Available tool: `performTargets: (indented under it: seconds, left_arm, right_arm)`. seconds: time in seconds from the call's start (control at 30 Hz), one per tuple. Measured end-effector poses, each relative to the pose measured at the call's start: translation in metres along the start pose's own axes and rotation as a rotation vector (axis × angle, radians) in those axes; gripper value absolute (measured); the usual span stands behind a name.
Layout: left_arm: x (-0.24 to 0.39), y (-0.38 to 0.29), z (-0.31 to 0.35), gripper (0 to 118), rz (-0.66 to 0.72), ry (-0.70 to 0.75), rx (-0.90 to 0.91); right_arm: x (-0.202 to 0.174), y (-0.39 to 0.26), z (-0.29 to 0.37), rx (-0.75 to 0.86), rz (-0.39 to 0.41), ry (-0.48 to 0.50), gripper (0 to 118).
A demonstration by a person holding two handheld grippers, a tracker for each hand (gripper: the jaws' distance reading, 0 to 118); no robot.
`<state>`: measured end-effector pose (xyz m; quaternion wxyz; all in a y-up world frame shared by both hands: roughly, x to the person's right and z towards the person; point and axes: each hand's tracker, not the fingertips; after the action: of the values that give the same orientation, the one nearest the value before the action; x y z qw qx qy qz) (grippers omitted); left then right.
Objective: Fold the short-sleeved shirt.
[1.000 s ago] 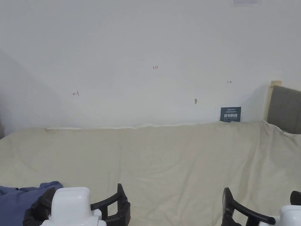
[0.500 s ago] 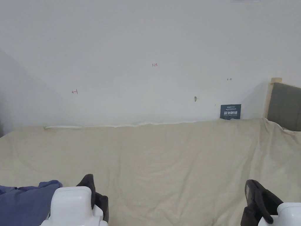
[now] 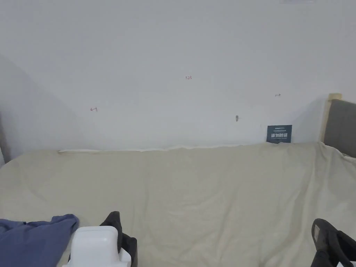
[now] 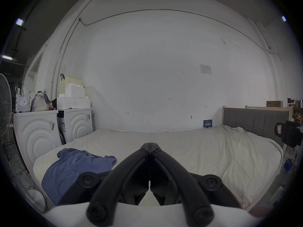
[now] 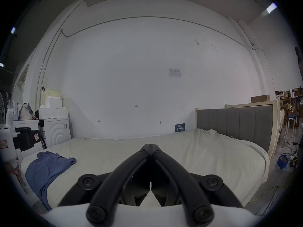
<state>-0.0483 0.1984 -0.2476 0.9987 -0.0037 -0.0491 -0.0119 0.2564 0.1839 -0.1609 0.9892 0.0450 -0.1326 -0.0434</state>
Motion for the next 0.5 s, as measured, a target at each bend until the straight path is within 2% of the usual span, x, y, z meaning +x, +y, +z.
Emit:
performTargets:
  seconds: [0.07, 0.13, 0.3, 0.37, 0.5]
  left_arm:
    - [-0.01, 0.001, 0.002, 0, 0.009, 0.011, -0.009]
    - [-0.028, 0.004, 0.007, 0, 0.014, 0.06, -0.015]
    - [-0.096, 0.012, 0.033, 0, -0.036, 0.256, -0.035]
    - [-0.12, 0.013, 0.043, 0, -0.047, 0.33, -0.047]
    - [-0.151, 0.009, 0.055, 0, -0.017, 0.415, -0.067]
  right_arm:
    - [-0.009, 0.002, -0.006, -0.017, 0.002, 0.014, 0]
    - [-0.023, 0.003, -0.016, -0.043, 0.009, 0.074, 0]
    - [-0.093, -0.001, -0.041, -0.046, -0.011, 0.253, 0]
    - [-0.124, -0.002, -0.047, -0.048, 0.012, 0.303, 0]
    - [-0.162, -0.004, -0.054, -0.036, 0.016, 0.426, 0]
